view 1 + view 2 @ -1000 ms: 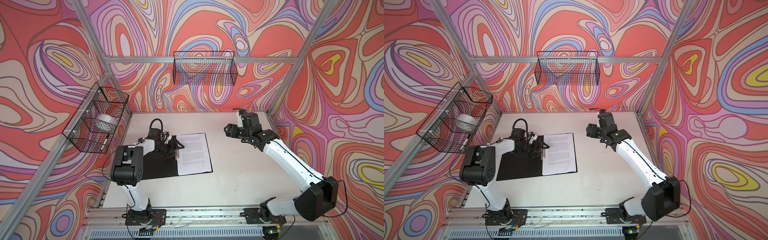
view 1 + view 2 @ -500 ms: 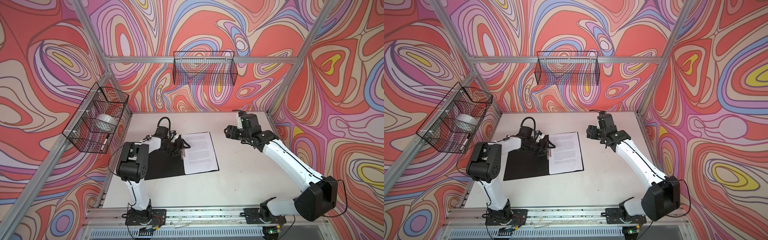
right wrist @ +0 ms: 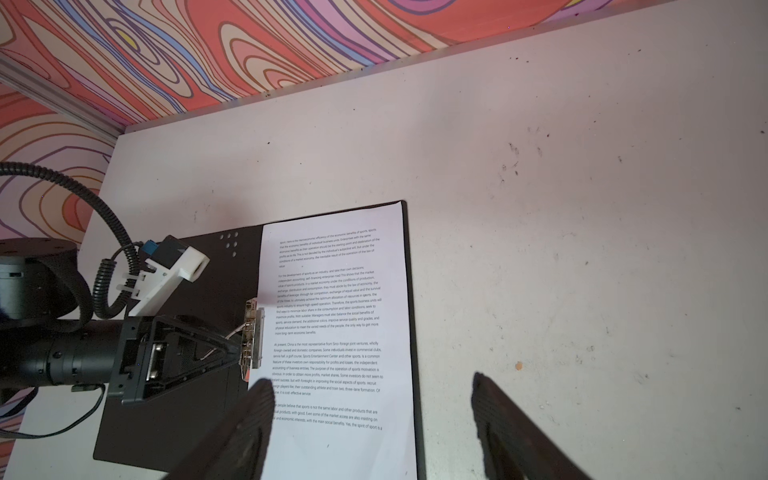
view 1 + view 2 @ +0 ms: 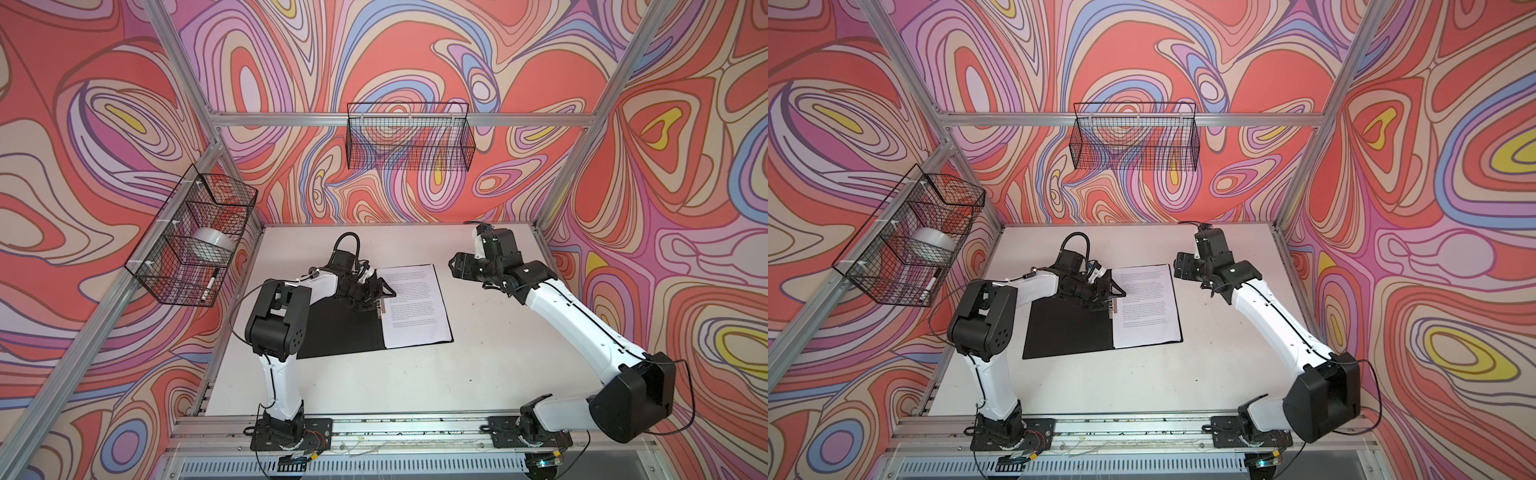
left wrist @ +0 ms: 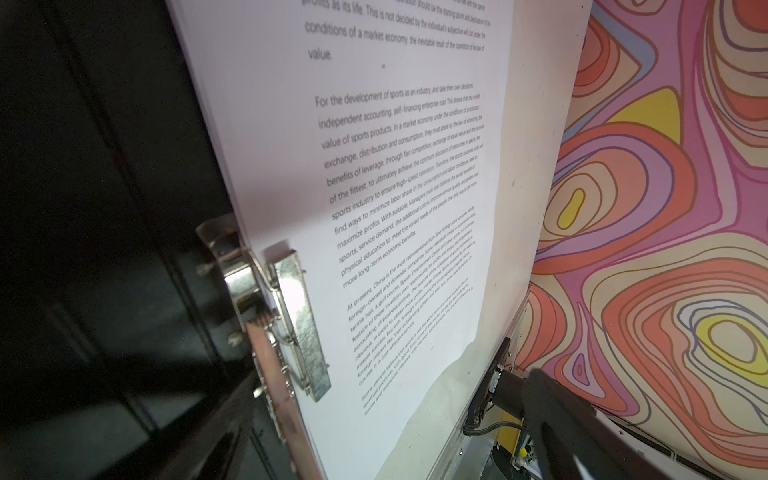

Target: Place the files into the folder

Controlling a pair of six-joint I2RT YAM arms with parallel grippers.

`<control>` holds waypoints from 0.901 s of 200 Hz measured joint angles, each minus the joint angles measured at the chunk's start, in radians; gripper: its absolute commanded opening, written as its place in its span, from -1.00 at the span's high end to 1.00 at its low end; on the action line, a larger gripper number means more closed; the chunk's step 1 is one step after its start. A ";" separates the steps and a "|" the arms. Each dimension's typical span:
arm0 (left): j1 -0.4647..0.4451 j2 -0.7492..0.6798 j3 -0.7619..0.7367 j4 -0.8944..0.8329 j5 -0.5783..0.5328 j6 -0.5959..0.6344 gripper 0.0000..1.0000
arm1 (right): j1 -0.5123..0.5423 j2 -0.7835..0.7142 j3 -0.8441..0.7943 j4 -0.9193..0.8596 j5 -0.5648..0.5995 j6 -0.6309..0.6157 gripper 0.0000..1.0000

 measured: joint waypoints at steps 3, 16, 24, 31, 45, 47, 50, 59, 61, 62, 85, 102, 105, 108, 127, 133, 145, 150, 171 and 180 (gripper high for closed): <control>0.000 0.000 0.000 0.000 0.000 0.000 -1.00 | 0.000 0.000 0.000 -0.001 0.000 0.000 -0.56; 0.001 -0.002 0.000 -0.007 -0.002 0.004 -1.00 | 0.000 0.000 0.000 -0.004 0.000 -0.001 -0.56; 0.003 -0.005 0.000 -0.014 -0.003 0.007 -1.00 | 0.000 0.000 0.000 -0.005 0.000 -0.002 -0.56; 0.007 -0.011 -0.001 -0.021 -0.004 0.010 -1.00 | 0.000 0.000 0.001 -0.008 0.001 -0.003 -0.56; 0.020 -0.033 -0.004 -0.039 -0.007 0.021 -1.00 | 0.000 0.000 0.004 -0.018 0.004 -0.006 -0.56; 0.022 -0.036 -0.004 -0.042 -0.007 0.023 -1.00 | 0.000 0.000 0.006 -0.021 0.005 -0.007 -0.56; 0.026 -0.042 -0.005 -0.046 -0.006 0.024 -1.00 | 0.000 0.000 0.008 -0.025 0.006 -0.008 -0.55; 0.042 -0.064 -0.005 -0.058 -0.007 0.035 -1.00 | 0.000 0.000 0.019 -0.037 0.011 -0.012 -0.54; 0.045 -0.068 -0.005 -0.060 -0.007 0.036 -1.00 | 0.000 0.000 0.023 -0.041 0.011 -0.013 -0.54; 0.048 -0.071 -0.005 -0.062 -0.007 0.039 -1.00 | 0.000 0.000 0.025 -0.042 0.012 -0.013 -0.54; 0.104 -0.126 -0.007 -0.100 -0.009 0.079 -1.00 | 0.000 0.023 0.088 -0.076 0.003 -0.023 -0.49; 0.150 -0.156 0.002 -0.167 -0.040 0.140 -1.00 | 0.003 0.072 0.161 -0.103 -0.023 -0.027 -0.49; 0.156 -0.160 0.008 -0.188 -0.055 0.157 -1.00 | 0.006 0.085 0.176 -0.111 -0.027 -0.028 -0.49; 0.163 -0.161 0.015 -0.205 -0.064 0.170 -1.00 | 0.010 0.097 0.191 -0.119 -0.028 -0.030 -0.49; 0.185 -0.166 0.064 -0.307 -0.149 0.271 -0.99 | 0.055 0.196 0.303 -0.182 -0.031 -0.046 -0.49; 0.187 -0.173 0.071 -0.325 -0.178 0.295 -1.00 | 0.078 0.233 0.343 -0.203 -0.029 -0.054 -0.49; 0.193 -0.195 0.072 -0.360 -0.229 0.337 -1.00 | 0.133 0.313 0.432 -0.251 -0.023 -0.070 -0.49; 0.195 -0.204 0.072 -0.374 -0.246 0.350 -1.00 | 0.153 0.341 0.463 -0.266 -0.018 -0.076 -0.48; 0.200 -0.245 0.072 -0.413 -0.319 0.393 -1.00 | 0.243 0.474 0.586 -0.328 -0.011 -0.102 -0.44; 0.202 -0.256 0.072 -0.425 -0.339 0.405 -1.00 | 0.274 0.523 0.628 -0.357 -0.012 -0.111 -0.42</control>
